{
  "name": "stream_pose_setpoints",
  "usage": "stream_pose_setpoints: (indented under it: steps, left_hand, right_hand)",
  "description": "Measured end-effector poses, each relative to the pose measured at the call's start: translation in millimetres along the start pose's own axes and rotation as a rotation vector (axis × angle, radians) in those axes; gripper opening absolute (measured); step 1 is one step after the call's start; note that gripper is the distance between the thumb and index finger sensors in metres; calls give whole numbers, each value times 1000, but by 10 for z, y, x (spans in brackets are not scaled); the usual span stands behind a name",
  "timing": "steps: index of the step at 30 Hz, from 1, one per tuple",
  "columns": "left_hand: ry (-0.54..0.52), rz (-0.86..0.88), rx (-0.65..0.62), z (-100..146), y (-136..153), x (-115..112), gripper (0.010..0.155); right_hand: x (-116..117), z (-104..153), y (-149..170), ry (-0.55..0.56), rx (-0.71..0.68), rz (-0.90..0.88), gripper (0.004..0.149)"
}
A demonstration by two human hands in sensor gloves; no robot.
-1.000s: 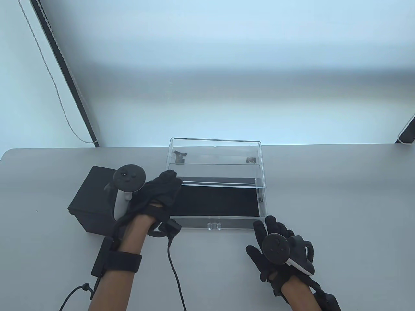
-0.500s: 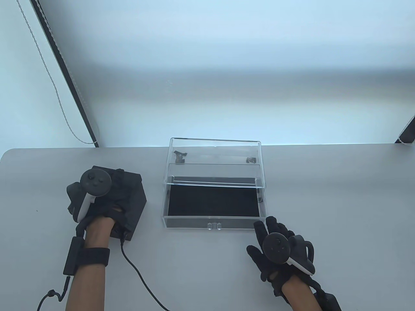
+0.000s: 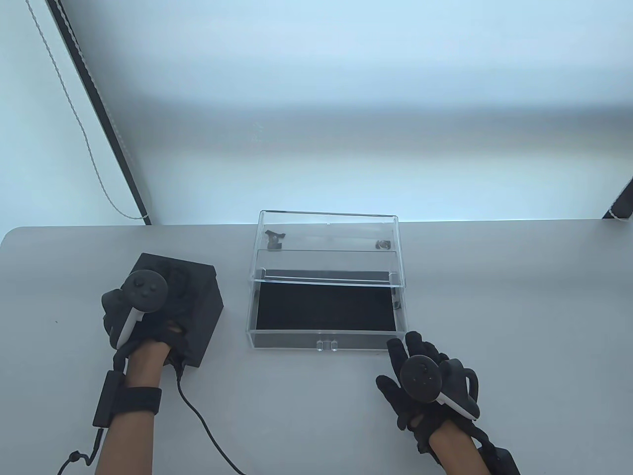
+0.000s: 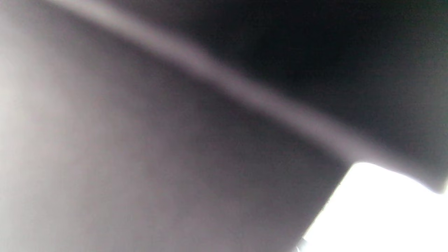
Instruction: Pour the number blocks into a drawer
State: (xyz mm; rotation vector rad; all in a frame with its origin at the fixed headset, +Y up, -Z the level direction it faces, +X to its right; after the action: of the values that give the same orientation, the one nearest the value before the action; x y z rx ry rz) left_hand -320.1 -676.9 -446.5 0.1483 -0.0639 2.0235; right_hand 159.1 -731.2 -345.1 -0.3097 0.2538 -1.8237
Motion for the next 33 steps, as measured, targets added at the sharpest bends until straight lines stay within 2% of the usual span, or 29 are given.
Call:
stream_pose_setpoints:
  steps: [8, 18, 25, 33]
  left_hand:
    - [-17, -17, -22, 218, -57, -15, 68]
    - [-54, -42, -39, 674, -206, -34, 68]
    - [-27, -56, 4, 991, -367, -89, 68]
    - [22, -83, 11, 1196, -620, -198, 69]
  right_hand:
    - [22, -4, -26, -13, -7, -3, 79]
    - [33, -9, -82, -20, -28, -4, 79]
    - [40, -9, -122, -23, -38, 0, 79]
    - [37, -7, -131, -18, -39, 3, 79]
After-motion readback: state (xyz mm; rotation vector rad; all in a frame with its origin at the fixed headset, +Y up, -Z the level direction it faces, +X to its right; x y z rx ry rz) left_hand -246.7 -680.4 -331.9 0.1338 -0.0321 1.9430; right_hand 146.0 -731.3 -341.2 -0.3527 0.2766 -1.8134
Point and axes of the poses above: the tracker on the back of each hand, its own y axis roughly to the little-finger side, its own z axis roughly from the fingertips to the wrist, x = y × z, the point moved 5 cm from there along -z, roughly from the wrist to the fingertips, and after that the axes turned 6 degrees about -x, right-handed, at the moved point
